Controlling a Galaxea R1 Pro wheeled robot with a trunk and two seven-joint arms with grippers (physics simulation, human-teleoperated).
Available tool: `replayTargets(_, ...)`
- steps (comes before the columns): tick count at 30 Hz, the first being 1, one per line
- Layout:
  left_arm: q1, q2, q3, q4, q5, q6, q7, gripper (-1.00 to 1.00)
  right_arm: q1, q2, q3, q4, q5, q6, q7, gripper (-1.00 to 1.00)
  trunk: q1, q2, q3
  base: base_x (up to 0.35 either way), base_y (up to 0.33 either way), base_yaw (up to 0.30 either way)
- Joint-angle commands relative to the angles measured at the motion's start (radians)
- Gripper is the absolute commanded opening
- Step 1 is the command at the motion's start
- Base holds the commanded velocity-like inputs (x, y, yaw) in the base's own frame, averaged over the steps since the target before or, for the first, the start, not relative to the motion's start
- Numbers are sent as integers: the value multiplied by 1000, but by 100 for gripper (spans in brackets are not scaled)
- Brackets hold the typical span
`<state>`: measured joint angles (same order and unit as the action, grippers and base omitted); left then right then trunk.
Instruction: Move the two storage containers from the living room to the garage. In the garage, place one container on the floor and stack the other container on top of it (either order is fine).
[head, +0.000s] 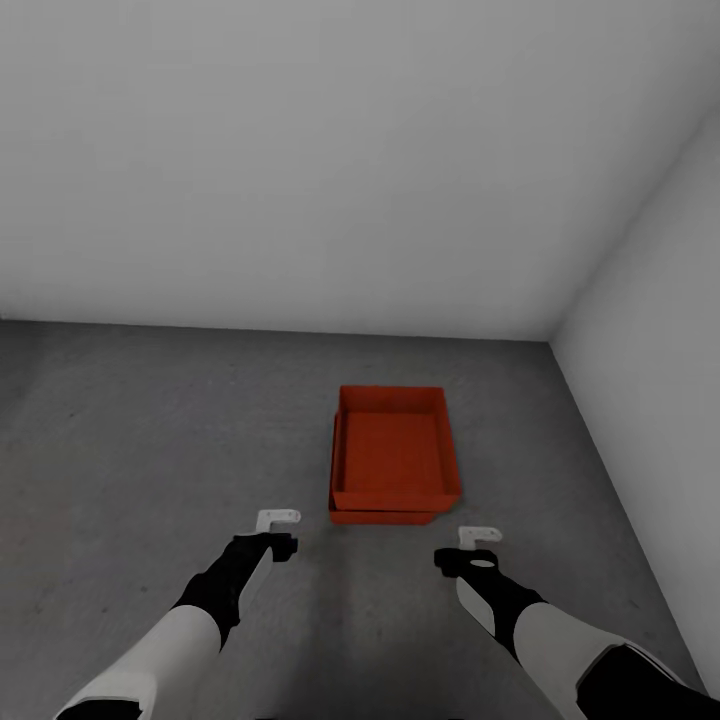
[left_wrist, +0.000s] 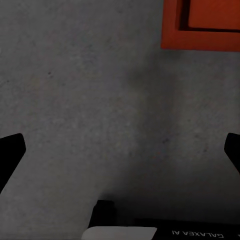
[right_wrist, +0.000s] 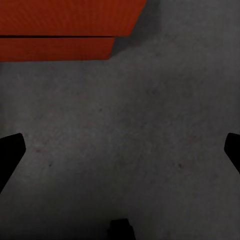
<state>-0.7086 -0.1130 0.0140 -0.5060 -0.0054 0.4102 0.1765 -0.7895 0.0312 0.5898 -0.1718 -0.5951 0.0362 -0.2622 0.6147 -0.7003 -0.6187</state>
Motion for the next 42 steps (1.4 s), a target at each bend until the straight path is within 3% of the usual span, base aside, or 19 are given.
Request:
replayTargets(1, 0, -1, 1, -2, 0, 6, 3, 100, 0, 0, 8, -2, -6, 4, -6, 100, 0, -1, -1, -2, 1, 0)
replayTargets(42, 0, -1, 1, -3, 1, 6, -2, 100, 0, -1, 8, -2, -6, 4, -6, 100, 0, -1, -1, 0, 0, 0)
